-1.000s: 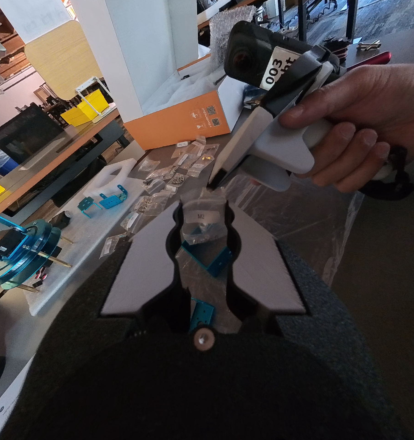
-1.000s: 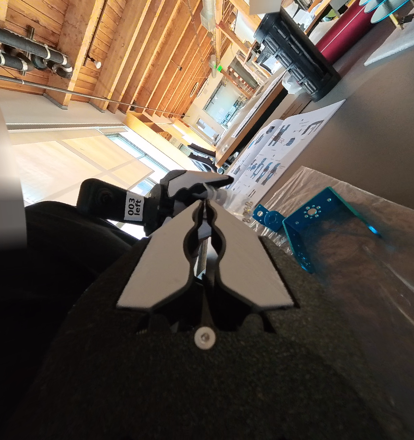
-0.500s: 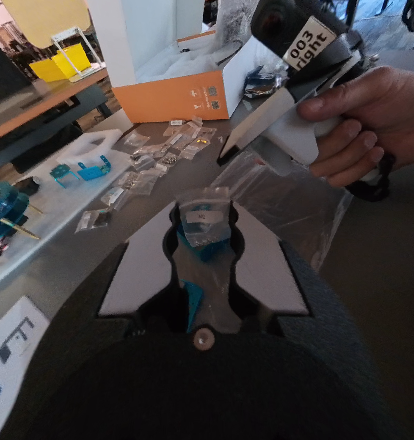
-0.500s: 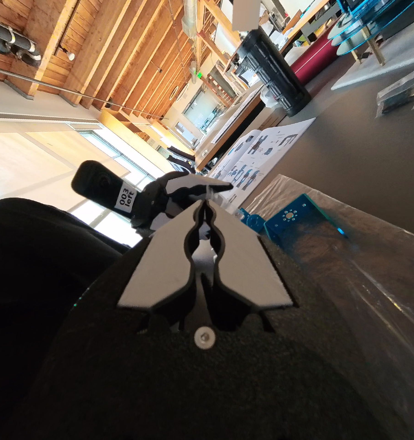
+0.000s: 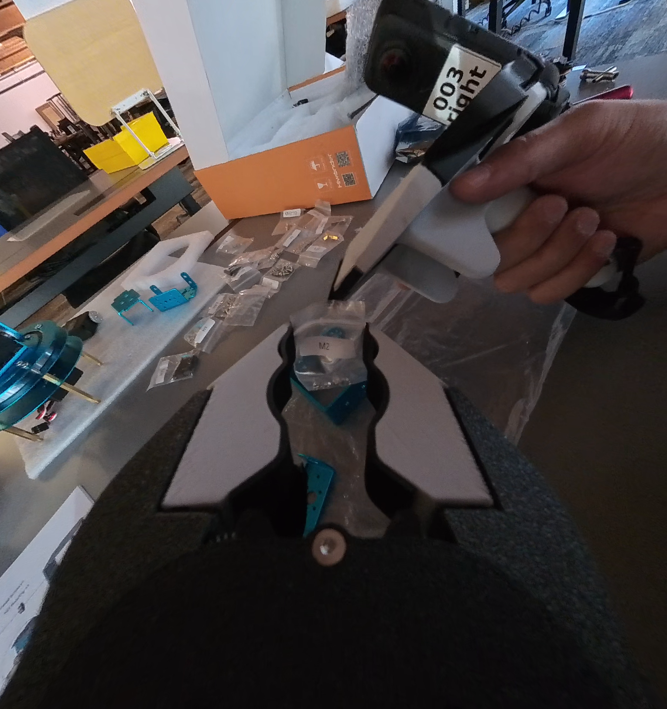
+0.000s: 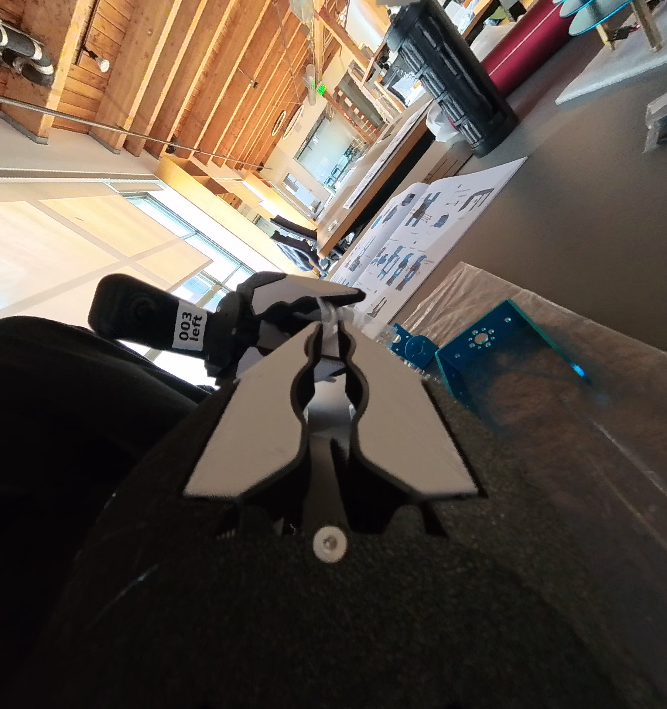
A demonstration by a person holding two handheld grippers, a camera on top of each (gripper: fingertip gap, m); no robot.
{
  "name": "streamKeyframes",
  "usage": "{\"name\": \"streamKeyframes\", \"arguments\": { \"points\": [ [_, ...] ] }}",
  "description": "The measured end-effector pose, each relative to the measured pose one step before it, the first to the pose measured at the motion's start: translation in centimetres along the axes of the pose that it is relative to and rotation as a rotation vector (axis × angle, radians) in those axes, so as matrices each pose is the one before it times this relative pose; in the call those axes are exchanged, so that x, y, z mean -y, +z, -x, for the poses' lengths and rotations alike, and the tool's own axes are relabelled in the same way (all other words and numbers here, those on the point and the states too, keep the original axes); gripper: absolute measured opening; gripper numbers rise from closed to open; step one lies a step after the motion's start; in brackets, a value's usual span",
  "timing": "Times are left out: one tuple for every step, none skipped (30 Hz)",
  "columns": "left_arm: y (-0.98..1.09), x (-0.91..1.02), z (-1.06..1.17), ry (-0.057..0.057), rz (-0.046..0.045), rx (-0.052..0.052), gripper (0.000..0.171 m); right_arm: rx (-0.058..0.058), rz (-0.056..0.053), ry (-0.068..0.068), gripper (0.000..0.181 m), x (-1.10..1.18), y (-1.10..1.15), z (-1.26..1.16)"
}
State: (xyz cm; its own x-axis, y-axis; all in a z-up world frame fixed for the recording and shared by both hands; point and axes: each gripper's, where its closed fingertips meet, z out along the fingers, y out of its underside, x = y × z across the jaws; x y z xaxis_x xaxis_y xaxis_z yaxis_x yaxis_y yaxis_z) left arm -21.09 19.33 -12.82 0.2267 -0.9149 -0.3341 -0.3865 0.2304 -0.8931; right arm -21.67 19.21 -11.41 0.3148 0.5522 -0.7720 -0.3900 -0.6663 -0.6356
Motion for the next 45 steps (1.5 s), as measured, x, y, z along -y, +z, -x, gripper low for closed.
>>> {"name": "streamKeyframes", "arguments": {
  "points": [
    [-0.007, 0.011, 0.004, -0.0008, -0.001, -0.0012, 0.034, -0.0021, 0.0013, -0.002, 0.007, -0.041, 0.006, 0.014],
    [-0.008, -0.01, 0.006, 0.0011, -0.00096, 0.0007, 0.034, -0.0014, 0.001, -0.0011, 0.007, -0.023, -0.005, 0.018],
    [0.0, -0.022, -0.004, 0.0014, 0.00044, 0.0001, 0.034, 0.0026, -0.0001, 0.0001, 0.007, -0.007, 0.008, 0.07],
    [0.022, -0.053, 0.023, 0.0009, 0.00159, 0.0019, 0.034, 0.0027, 0.0029, 0.0004, 0.007, -0.057, 0.032, 0.068],
    [0.008, -0.007, 0.022, 0.0002, -0.00029, 0.0011, 0.034, -0.002, 0.0057, -0.001, 0.007, -0.114, 0.043, -0.02],
    [0.008, -0.04, -0.012, -0.0008, 0.00107, -0.002, 0.034, -0.0018, 0.002, -0.0014, 0.007, -0.051, 0.038, -0.017],
    [0.014, -0.032, 0.017, -0.0004, 0.00187, 0.0006, 0.034, -0.003, 0.0006, 0.0005, 0.007, -0.035, 0.013, -0.055],
    [-0.02, 0.04, 0.045, 0.0003, -0.00316, 0.0028, 0.034, -0.0023, 0.0007, 0.0003, 0.007, -0.022, -0.005, -0.046],
    [-0.015, 0.013, -0.007, -0.0005, -0.00083, -0.0008, 0.034, 0.0004, 0.0011, -0.0002, 0.007, -0.011, -0.011, -0.013],
    [0.016, -0.043, -0.021, -0.0006, 0.00295, -0.0018, 0.034, -0.0025, 0.0022, -0.0005, 0.007, -0.035, -0.002, -0.049],
    [0.013, -0.041, 0.015, 0.0008, 0.00115, 0.0009, 0.034, -0.003, -0.0003, -0.003, 0.007, 0.006, 0.0, -0.025],
    [0.027, -0.053, -0.012, 0.0025, 0.00251, 0.0001, 0.034, -0.0008, 0.001, -0.0033, 0.007, -0.021, 0.025, 0.024],
    [0.032, -0.038, -0.031, 0.0034, 0.00206, -0.0002, 0.034, -0.0008, 0.0038, -0.0012, 0.007, -0.063, 0.047, 0.016],
    [0.035, -0.022, -0.025, 0.0046, 0.00116, 0.0003, 0.034, -0.0009, 0.0029, -0.0011, 0.007, -0.043, 0.036, 0.009],
    [0.047, -0.065, -0.029, 0.0052, 0.00334, -0.0002, 0.034, -0.0013, 0.0021, -0.0027, 0.007, -0.032, 0.031, 0.02],
    [0.05, -0.057, -0.035, 0.0043, 0.00373, -0.0002, 0.034, -0.0003, 0.0028, -0.0024, 0.007, -0.047, 0.005, 0.025],
    [0.03, -0.012, -0.022, 0.0024, 0.00063, 0.0005, 0.034, 0.0014, 0.0015, -0.0003, 0.007, -0.029, -0.004, 0.05],
    [0.015, 0.024, -0.045, 0.0013, -0.00104, -0.0008, 0.034, 0.0023, 0.0014, -0.0006, 0.007, -0.024, 0.006, 0.071],
    [0.007, 0.008, -0.033, 0.004, 0.0012, 0.0011, 0.034, -0.0037, 0.0037, -0.0011, 0.007, -0.047, 0.008, -0.024],
    [0.032, -0.003, -0.019, 0.0084, 0.00203, 0.0038, 0.034, -0.0054, 0.0021, -0.0026, 0.007, -0.017, -0.004, -0.051],
    [0.038, -0.013, -0.062, 0.0089, 0.00229, 0.0025, 0.034, -0.003, 0.0026, -0.003, 0.007, -0.021, 0.006, -0.023],
    [0.021, 0.009, -0.071, 0.0058, 0.00026, 0.0003, 0.034, -0.003, 0.001, -0.0008, 0.008, -0.008, -0.008, -0.04],
    [0.012, 0.025, -0.121, 0.0032, -0.00103, -0.0032, 0.034, -0.0029, -0.0015, 0.0008, 0.008, 0.038, -0.011, -0.051],
    [0.011, 0.033, -0.11, 0.0015, -0.00161, -0.0033, 0.033, -0.0052, 0.0011, 0.0009, 0.008, -0.008, -0.009, -0.114],
    [-0.011, 0.03, -0.045, 0.0022, -0.00136, 0.0004, 0.032, -0.0032, 0.0013, 0.0013, 0.008, -0.02, -0.001, -0.086],
    [-0.022, 0.012, 0.0, 0.0036, -0.0006, 0.0022, 0.032, 0.0005, 0.001, 0.0017, 0.008, -0.033, -0.017, -0.031],
    [-0.014, -0.014, -0.021, 0.0021, 0.00101, -0.0003, 0.032, 0.0013, 0.0015, 0.0018, 0.008, -0.043, -0.011, -0.017],
    [-0.005, -0.034, 0.022, 0.0004, 0.00158, 0.001, 0.033, -0.002, -0.0003, 0.0012, 0.008, -0.008, -0.03, -0.064],
    [-0.021, -0.02, 0.062, -0.001, 0.00014, 0.0032, 0.032, 0.0002, -0.0021, 0.0005, 0.008, 0.011, -0.05, -0.022],
    [-0.029, -0.009, 0.069, -0.0026, -0.00061, 0.0017, 0.033, 0.0001, 0.0002, 0.001, 0.008, -0.018, -0.048, -0.035],
    [-0.03, -0.036, 0.077, -0.0024, 0.00053, 0.0018, 0.033, -0.0045, 0.0031, -0.0006, 0.008, -0.06, -0.035, -0.08],
    [-0.036, -0.008, 0.113, -0.0014, -0.00003, 0.004, 0.033, -0.0076, 0.0033, -0.0041, 0.007, -0.07, -0.035, -0.102],
    [-0.025, -0.024, 0.044, -0.0019, 0.00061, -0.0009, 0.033, -0.0066, 0.0025, -0.0052, 0.007, -0.055, -0.027, -0.072],
    [-0.017, 0.002, 0.028, -0.0022, -0.00015, -0.0014, 0.033, -0.0037, 0.0019, -0.0023, 0.007, -0.038, -0.027, -0.021],
    [-0.015, 0.046, 0.011, -0.0016, -0.00251, -0.0004, 0.033, 0.0015, -0.0009, 0.0003, 0.007, 0.006, -0.032, 0.052],
    [0.003, 0.015, -0.039, -0.0004, -0.00091, -0.0019, 0.033, 0.0021, -0.0004, 0.0017, 0.007, 0.003, -0.033, 0.04],
    [0.026, 0.001, -0.036, 0.001, -0.00002, -0.0007, 0.033, -0.0004, 0.0002, 0.0008, 0.007, -0.006, -0.015, 0.002],
    [0.023, -0.015, -0.051, 0.0024, 0.00115, -0.0009, 0.033, 0.0012, 0.0014, 0.0003, 0.007, -0.04, -0.019, 0.021],
    [0.024, -0.013, -0.063, 0.0028, 0.00105, -0.0019, 0.033, 0.0069, 0.0, 0.0039, 0.006, -0.016, -0.007, 0.097],
    [-0.004, 0.036, -0.061, 0.0024, -0.00198, -0.0014, 0.033, 0.0059, 0.0012, 0.008, 0.006, -0.022, 0.02, 0.066],
    [-0.01, 0.063, -0.055, 0.0018, -0.00248, -0.0006, 0.033, 0.0037, 0.0007, 0.0044, 0.006, -0.008, 0.011, 0.044],
    [0.004, 0.028, -0.066, 0.0018, -0.00041, -0.0021, 0.033, 0.0032, 0.0008, -0.0016, 0.006, -0.011, 0.011, 0.048],
    [0.003, 0.013, -0.08, 0.0046, 0.00034, -0.0019, 0.033, -0.0019, 0.006, 0.0009, 0.007, -0.089, 0.031, -0.036],
    [-0.003, 0.023, -0.033, 0.0087, -0.00101, 0.0024, 0.033, -0.0061, 0.006, 0.0037, 0.007, -0.078, 0.02, -0.124],
    [-0.002, -0.004, 0.021, 0.0108, 0.00034, 0.0066, 0.032, -0.0059, 0.0053, 0.0045, 0.006, -0.077, 0.002, -0.149]
  ]
}}
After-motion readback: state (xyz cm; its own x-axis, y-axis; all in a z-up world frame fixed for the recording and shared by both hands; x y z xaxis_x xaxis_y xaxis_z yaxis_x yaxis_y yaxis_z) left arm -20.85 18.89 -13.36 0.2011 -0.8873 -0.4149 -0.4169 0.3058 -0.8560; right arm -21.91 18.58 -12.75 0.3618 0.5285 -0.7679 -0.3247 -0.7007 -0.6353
